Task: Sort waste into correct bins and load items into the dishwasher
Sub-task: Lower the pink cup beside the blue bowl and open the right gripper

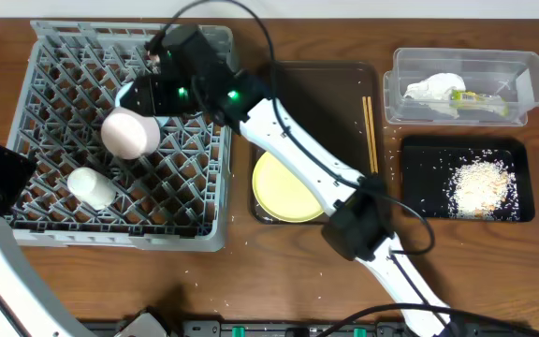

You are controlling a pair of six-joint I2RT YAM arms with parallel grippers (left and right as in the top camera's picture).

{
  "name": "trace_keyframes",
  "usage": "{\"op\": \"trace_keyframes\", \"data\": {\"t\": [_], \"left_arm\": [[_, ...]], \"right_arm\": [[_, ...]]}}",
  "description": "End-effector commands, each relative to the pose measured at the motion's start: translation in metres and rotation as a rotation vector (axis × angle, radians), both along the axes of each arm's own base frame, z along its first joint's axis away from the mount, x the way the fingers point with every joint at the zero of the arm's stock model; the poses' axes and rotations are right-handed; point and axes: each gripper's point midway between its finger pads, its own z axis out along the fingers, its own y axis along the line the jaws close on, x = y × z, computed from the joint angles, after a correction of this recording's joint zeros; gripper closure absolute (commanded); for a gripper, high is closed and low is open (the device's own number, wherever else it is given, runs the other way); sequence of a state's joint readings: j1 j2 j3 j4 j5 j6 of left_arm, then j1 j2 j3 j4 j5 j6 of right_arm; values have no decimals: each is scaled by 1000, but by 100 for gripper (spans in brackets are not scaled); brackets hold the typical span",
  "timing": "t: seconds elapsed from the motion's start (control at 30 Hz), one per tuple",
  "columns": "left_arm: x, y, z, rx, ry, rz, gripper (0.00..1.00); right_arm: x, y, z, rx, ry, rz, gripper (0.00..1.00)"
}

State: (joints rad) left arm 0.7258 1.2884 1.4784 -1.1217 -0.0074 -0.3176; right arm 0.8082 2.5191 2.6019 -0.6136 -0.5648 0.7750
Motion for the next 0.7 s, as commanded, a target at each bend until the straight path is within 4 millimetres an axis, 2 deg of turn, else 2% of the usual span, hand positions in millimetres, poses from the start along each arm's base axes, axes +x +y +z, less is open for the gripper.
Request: {"op": "trace_keyframes", "data": {"t": [0.0, 0.13, 0.27, 0.4, 0.5, 0.57, 0.67], "left_arm": [[-3, 4, 5, 17, 0, 16, 6], [-3, 4, 5, 17, 0, 16, 6], [-3, 4, 5, 17, 0, 16, 6], [-3, 4, 5, 17, 0, 16, 6], [-2, 4, 5, 17, 0, 15, 6], [-3, 4, 5, 17, 0, 16, 6], [-3, 4, 5, 17, 0, 16, 6]], "right_arm": [[9, -11, 18, -17, -119, -14, 53], [11, -14, 4, -76, -121, -41, 58], [7, -10, -3, -119, -226, 2, 58], [10, -19, 1, -143, -241, -4, 51], [28, -47, 20, -147, -239, -54, 48], [47, -80, 36, -157, -227, -114, 44], [77, -142, 54, -188, -196, -217, 39]]}}
